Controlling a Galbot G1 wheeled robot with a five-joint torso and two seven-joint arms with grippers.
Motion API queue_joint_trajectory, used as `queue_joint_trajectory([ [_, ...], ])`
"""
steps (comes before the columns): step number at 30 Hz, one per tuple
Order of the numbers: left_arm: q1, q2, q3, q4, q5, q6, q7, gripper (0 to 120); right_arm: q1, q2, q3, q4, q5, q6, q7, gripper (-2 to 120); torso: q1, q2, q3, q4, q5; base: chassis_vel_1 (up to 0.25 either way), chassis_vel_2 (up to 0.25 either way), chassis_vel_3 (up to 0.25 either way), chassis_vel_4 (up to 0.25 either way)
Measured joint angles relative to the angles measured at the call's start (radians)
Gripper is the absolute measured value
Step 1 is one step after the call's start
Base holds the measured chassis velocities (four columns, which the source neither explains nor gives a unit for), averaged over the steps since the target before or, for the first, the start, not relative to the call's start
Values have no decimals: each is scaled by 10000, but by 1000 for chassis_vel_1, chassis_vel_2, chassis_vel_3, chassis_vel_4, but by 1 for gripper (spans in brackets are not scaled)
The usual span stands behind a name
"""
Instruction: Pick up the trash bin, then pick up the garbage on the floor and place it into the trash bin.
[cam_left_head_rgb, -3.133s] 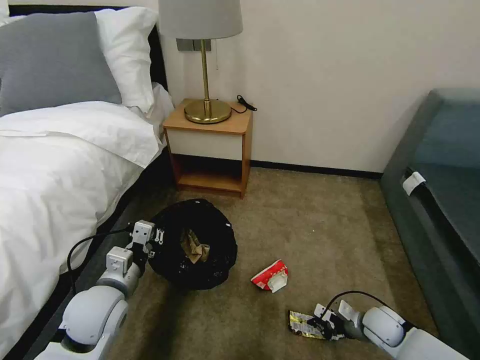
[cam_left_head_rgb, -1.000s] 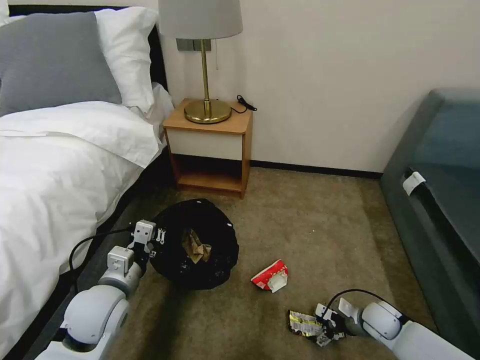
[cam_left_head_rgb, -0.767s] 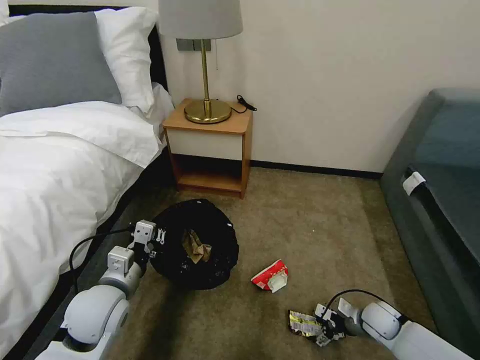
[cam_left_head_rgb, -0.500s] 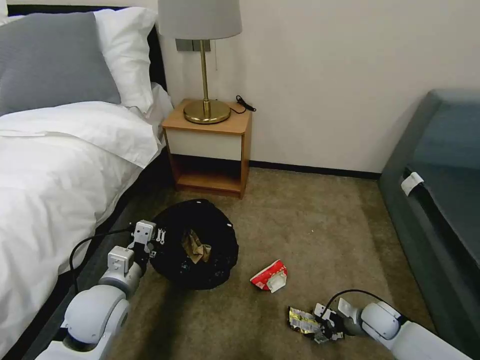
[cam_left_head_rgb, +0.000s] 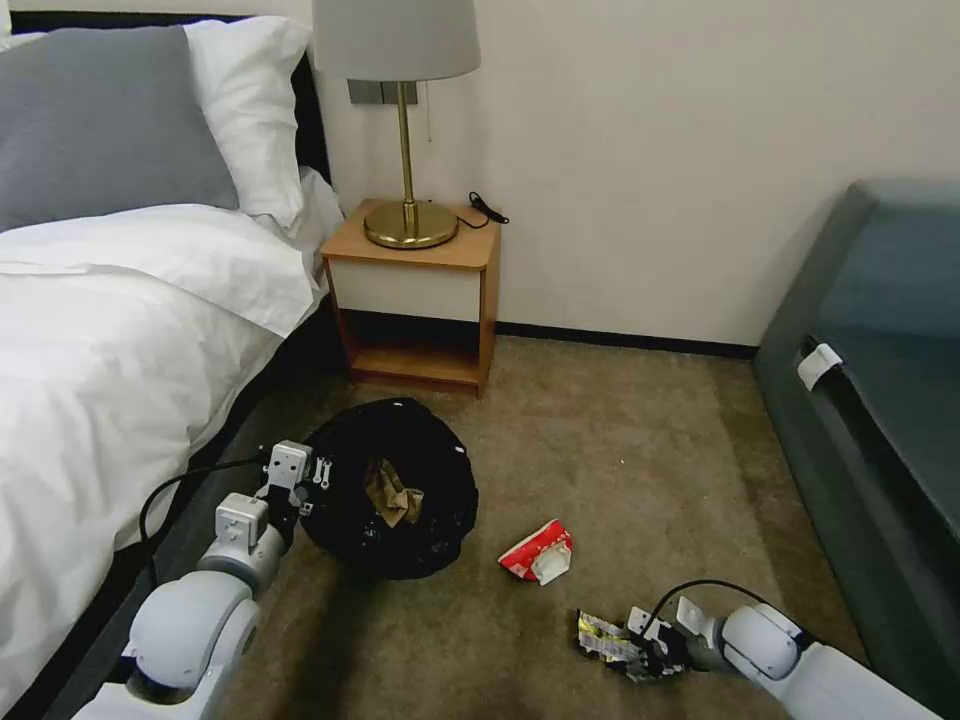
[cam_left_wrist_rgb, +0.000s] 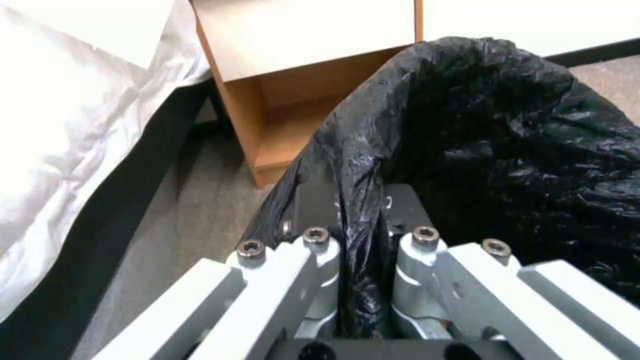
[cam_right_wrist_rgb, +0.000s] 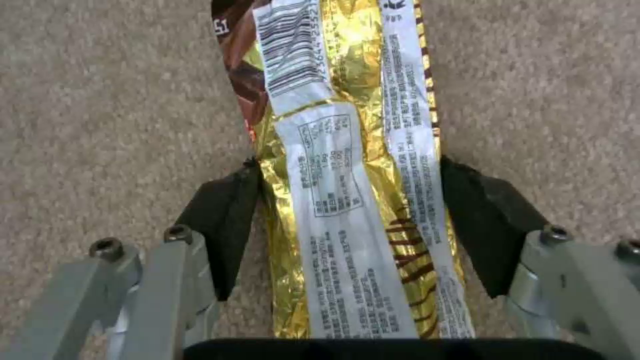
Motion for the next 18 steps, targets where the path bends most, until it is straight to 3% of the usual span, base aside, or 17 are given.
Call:
queue_joint_trajectory([
  [9, 3, -21, 15, 0, 3, -8, 0, 5, -29, -4, 103, 118, -16, 31, -2, 57, 1, -4, 2, 0, 4, 0, 0, 0, 0],
  [14, 12, -16, 19, -37, 5, -9, 4, 5, -52, -21, 232, 359, -41, 7, 82, 41, 2, -6, 4, 11, 16, 0, 0, 0, 0],
  [18, 18, 0, 10, -68, 5, -10, 4, 5, -61, -60, 301, 514, -10, 7, 85, 25, 2, -6, 3, 1, 4, 0, 0, 0, 0],
])
